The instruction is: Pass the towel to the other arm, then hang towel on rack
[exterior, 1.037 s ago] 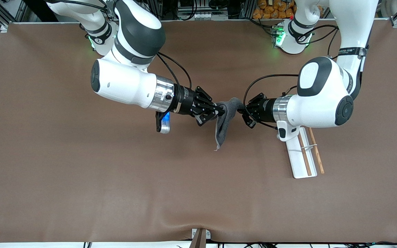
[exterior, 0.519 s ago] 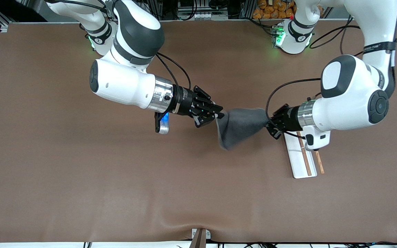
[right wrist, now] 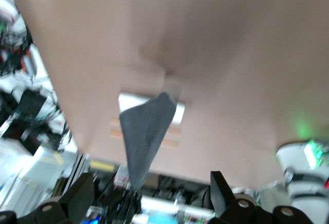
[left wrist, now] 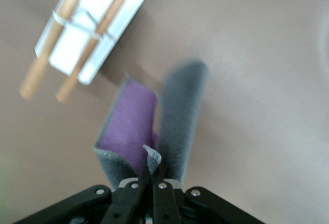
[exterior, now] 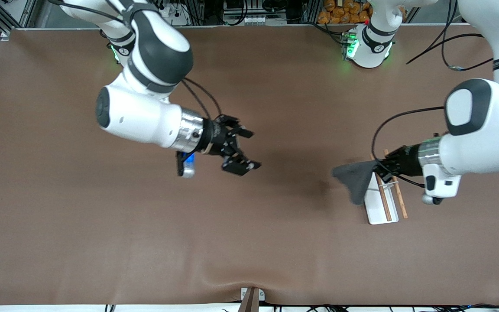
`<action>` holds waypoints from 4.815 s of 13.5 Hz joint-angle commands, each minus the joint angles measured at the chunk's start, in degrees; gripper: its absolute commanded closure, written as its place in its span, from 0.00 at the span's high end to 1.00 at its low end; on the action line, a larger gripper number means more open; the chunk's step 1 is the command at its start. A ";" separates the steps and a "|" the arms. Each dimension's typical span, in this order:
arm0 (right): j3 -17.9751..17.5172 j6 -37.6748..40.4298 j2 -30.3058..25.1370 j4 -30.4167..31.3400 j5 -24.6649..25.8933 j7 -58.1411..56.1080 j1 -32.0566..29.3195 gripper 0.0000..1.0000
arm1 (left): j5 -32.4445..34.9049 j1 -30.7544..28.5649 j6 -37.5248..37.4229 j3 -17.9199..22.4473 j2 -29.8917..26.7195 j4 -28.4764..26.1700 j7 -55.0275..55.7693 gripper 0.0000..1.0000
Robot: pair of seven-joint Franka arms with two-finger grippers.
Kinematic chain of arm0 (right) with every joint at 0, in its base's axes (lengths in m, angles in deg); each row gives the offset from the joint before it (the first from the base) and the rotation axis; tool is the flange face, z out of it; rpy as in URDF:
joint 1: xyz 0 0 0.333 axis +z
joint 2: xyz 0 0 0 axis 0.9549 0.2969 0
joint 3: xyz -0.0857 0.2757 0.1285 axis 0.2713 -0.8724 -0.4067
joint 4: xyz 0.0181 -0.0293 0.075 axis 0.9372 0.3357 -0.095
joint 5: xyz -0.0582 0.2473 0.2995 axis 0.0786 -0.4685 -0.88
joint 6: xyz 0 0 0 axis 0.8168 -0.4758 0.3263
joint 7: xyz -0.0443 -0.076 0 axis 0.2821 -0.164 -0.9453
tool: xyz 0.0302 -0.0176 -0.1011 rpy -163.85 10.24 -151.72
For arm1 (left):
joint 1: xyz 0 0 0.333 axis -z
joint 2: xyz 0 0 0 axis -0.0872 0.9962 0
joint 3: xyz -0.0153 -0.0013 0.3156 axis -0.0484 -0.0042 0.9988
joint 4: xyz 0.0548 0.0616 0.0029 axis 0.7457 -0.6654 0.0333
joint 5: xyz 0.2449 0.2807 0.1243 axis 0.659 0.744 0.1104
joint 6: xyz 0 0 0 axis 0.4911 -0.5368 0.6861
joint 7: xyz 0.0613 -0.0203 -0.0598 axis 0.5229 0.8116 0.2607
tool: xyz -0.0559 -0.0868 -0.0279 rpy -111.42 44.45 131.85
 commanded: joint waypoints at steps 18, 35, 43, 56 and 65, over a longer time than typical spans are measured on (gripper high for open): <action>-0.57 29.87 -7.58 -0.04 32.74 -56.33 -22.18 1.00 | 24.64 4.27 15.55 -3.61 1.87 0.43 -22.74 0.00; -0.84 29.71 -14.26 -0.39 47.88 -85.01 -33.96 1.00 | 26.66 -8.89 16.16 -5.46 1.61 -8.26 -46.54 0.00; 0.39 25.67 -27.71 16.12 44.02 -88.27 -31.86 1.00 | 25.08 -13.47 15.64 -5.63 -0.77 -11.43 -49.19 0.00; 0.22 31.38 -28.68 9.45 41.12 -88.09 -31.85 1.00 | 24.73 -14.09 14.85 -6.33 -3.57 -7.57 -48.75 1.00; 0.66 31.64 -30.17 11.56 41.21 -88.09 -31.41 1.00 | 24.02 -13.65 2.64 -11.43 -12.62 -3.44 -37.95 1.00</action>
